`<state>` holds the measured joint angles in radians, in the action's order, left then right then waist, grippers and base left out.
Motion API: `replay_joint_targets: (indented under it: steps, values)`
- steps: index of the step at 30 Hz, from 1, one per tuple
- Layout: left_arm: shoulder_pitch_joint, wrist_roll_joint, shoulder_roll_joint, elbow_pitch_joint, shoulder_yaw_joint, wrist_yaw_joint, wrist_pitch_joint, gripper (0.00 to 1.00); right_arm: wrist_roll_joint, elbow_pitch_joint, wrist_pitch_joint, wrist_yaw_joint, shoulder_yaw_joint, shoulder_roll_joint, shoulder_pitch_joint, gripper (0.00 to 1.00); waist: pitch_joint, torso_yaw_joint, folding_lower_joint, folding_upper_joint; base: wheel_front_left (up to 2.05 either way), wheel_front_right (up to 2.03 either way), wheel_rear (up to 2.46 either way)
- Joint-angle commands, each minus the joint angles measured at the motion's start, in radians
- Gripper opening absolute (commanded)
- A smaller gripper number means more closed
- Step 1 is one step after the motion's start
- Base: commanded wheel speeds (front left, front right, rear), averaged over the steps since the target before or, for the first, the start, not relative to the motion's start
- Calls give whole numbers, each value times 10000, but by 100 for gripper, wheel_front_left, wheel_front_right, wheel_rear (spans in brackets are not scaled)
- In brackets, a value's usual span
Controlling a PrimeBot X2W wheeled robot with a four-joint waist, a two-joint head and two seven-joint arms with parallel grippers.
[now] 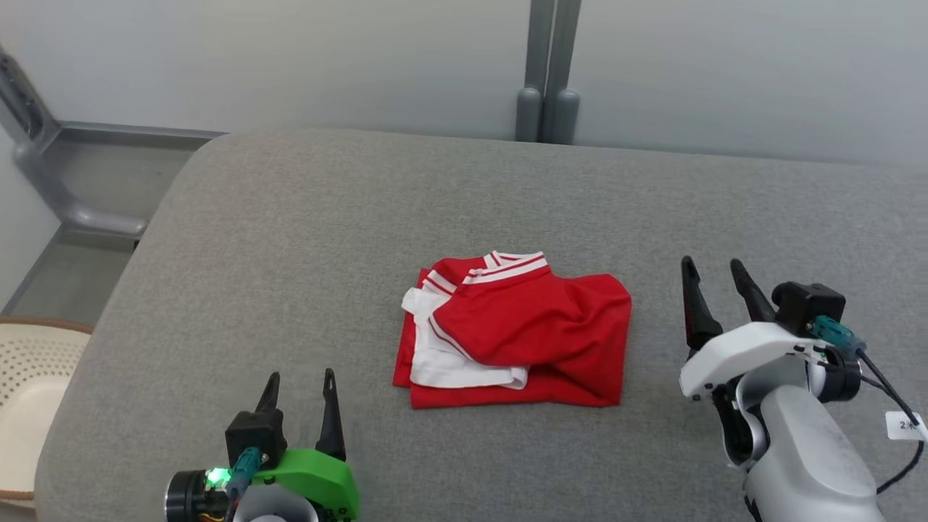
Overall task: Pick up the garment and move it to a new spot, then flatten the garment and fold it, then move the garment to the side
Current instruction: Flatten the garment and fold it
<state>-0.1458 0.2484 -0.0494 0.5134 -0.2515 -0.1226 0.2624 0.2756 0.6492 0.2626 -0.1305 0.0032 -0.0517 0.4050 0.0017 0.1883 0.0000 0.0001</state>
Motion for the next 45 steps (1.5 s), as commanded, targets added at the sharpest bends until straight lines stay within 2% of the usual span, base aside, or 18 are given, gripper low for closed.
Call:
replay_joint_targets:
  steps: [1,14,19,27,33,45]
  values:
    - [236,-14,-33,-32,71,5,26,100,-142,-75,23,-1,-213,-11,-309,100,-137,-596,0,-1,0,0,0]
    - [536,-113,-35,-110,535,-4,26,100,-234,-183,24,-1,-686,4,-1361,100,-74,-1853,0,-1,0,0,0]
    - [579,-221,-36,-137,638,55,26,100,-599,-361,24,-1,-709,2,-1532,100,-64,-1994,0,-1,0,0,0]
    - [591,-225,-35,-147,619,94,26,100,-515,-514,24,-1,-549,2,-1652,100,-23,-1888,0,-1,0,0,0]
    - [485,-113,-35,-118,460,130,26,100,-306,-469,24,-1,368,6,-1218,100,78,-1483,0,-1,0,0,0]
    - [197,198,-36,-16,-72,93,26,100,620,358,-90,1,3762,-5,657,100,509,90,0,-1,0,0,0]
